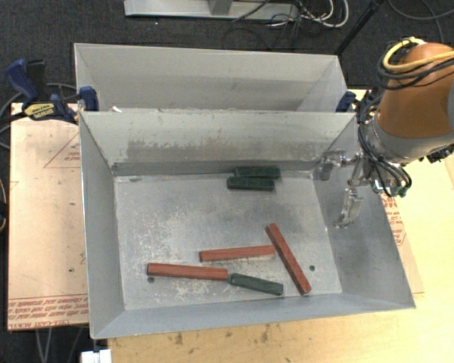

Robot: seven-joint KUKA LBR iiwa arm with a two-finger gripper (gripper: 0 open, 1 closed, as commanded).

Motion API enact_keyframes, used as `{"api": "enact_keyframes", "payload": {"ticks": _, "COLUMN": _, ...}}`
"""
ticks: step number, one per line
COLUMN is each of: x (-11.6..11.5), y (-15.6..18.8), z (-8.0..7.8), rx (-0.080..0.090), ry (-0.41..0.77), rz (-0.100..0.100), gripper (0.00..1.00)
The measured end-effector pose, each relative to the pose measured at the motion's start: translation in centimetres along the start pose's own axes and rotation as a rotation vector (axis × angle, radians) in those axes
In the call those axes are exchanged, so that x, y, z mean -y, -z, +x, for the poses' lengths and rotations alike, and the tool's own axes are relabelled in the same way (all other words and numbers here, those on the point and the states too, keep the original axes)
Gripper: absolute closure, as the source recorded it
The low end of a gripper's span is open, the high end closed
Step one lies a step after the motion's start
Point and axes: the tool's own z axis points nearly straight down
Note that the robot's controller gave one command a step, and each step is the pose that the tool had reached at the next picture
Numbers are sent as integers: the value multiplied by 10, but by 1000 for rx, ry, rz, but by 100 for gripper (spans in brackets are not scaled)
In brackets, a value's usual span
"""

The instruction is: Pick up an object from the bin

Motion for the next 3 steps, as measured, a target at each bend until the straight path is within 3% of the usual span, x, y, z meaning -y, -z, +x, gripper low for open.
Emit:
{"api": "enact_keyframes", "payload": {"ticks": 1, "x": -52, "y": -98, "z": 34, "rx": -1, "ry": 217, "rz": -2, "gripper": 0}}
{"api": "enact_keyframes", "payload": {"ticks": 2, "x": -122, "y": -117, "z": 31, "rx": 6, "ry": 432, "rz": 1, "gripper": 0}}
{"api": "enact_keyframes", "payload": {"ticks": 3, "x": -154, "y": -82, "z": 60, "rx": 8, "ry": 208, "rz": -1, "gripper": 0}}
